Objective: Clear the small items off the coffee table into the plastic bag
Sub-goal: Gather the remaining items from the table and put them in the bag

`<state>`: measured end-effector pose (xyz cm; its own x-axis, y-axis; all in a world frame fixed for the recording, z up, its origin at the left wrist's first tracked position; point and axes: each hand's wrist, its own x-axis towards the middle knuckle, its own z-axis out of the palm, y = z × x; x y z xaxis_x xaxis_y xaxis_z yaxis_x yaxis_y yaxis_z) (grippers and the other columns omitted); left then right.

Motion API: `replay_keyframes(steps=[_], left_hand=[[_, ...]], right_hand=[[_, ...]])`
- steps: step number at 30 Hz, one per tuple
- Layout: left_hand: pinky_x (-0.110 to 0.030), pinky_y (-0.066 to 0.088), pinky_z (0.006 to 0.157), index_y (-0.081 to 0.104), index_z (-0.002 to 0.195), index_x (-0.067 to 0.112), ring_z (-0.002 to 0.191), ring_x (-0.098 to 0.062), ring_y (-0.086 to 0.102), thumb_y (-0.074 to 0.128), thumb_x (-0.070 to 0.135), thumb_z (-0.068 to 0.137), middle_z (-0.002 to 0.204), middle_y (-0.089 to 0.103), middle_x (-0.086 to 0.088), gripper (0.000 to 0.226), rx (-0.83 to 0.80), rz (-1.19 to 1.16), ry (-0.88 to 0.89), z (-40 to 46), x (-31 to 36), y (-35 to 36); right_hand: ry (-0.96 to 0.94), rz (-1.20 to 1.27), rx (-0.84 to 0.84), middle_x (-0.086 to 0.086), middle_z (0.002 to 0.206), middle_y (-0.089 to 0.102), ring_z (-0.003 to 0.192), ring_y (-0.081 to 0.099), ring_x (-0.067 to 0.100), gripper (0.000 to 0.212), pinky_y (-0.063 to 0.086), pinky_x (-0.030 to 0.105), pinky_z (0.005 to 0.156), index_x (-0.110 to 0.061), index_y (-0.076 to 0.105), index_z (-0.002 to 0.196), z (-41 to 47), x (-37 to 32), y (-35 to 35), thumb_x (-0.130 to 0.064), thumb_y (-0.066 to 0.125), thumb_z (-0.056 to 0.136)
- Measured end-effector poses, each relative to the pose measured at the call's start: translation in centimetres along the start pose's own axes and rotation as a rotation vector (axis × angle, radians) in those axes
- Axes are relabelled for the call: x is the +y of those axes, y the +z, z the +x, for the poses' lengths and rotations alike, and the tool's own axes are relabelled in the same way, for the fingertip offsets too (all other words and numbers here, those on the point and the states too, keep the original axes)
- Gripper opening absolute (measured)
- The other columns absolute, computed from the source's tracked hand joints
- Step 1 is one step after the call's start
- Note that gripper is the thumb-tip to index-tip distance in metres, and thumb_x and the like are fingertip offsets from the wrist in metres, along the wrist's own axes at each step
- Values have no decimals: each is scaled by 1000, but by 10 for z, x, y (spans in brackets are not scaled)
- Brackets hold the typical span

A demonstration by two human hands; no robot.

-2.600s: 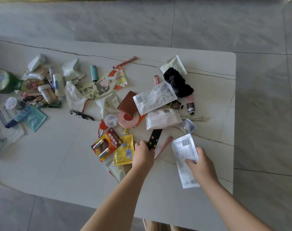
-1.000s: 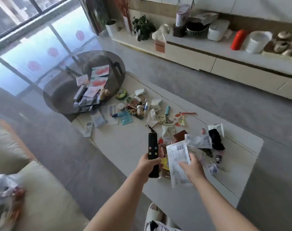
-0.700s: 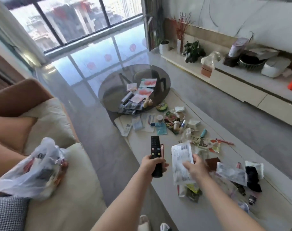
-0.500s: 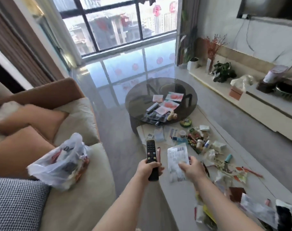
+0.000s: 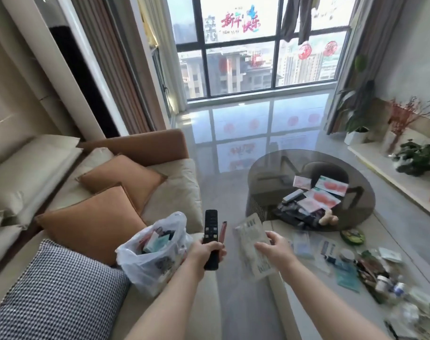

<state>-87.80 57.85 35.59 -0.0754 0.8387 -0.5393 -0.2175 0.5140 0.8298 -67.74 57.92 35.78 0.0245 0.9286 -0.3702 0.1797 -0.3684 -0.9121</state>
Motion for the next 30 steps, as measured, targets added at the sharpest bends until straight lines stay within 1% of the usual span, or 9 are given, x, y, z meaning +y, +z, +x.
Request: replay_keyframes(steps=[2,5,9,13,16,18,23,27,30], left_hand=[[-30,50,50,53,104,-6,60,-25,64,60,-10,81,80,64,-18,25,45,-9,-3,10,8,-26],[-29,50,49,55,98,-2,57,-24,65,60,-10,80,76,65,-16,20,134,-56,-6,23,15,-58],[-33,49,56,56,97,-7,59,-27,61,58,-12,80,78,63,-21,18,226,-166,-42,39,18,-91],[-25,48,43,58,82,-3,46,-22,60,55,-14,82,59,64,-15,12,316,-213,-71,57,24,-117],[-25,48,41,56,88,-6,56,-26,58,52,-13,85,63,60,-18,9,410,-259,-108,76,34,-133],[-28,48,45,57,90,-6,60,-27,58,50,-10,86,65,59,-18,9,453,-287,-137,90,40,-139],[-27,51,44,59,84,-4,44,-20,60,44,-6,86,51,62,-12,15,567,-326,-202,123,55,-148],[-29,52,52,59,96,-1,52,-22,61,42,-4,83,55,63,-10,21,612,-386,-247,139,58,-152],[-30,54,55,59,100,-1,59,-25,61,42,-3,81,61,65,-12,25,624,-447,-280,153,55,-160]], right_hand=[[-5,-43,-21,7,95,69,78,66,19,33,54,31,67,-4,58,116,16,-7,26,-8,65,84],[-17,-106,-62,4,85,68,67,62,15,26,52,30,60,-4,62,108,38,-18,60,-9,66,83],[-25,-183,-137,5,83,68,73,65,21,19,54,36,67,-7,63,101,74,-32,102,-12,67,83],[-35,-244,-225,3,86,66,72,63,17,24,47,26,60,-11,61,105,117,-47,142,-18,66,83],[-31,-279,-329,2,87,65,74,63,17,25,48,26,58,-12,60,110,154,-60,170,-19,63,87],[-23,-315,-406,6,96,66,85,65,23,26,53,31,67,-12,59,114,177,-68,185,-19,59,89],[24,-441,-552,7,94,63,81,63,24,28,53,29,57,-11,60,115,228,-81,220,-15,50,90],[48,-527,-558,14,100,63,89,64,30,33,56,35,59,-9,56,120,249,-83,245,-12,48,88],[58,-548,-558,8,89,60,86,62,29,37,58,40,65,-10,49,124,256,-82,263,-14,48,87]])
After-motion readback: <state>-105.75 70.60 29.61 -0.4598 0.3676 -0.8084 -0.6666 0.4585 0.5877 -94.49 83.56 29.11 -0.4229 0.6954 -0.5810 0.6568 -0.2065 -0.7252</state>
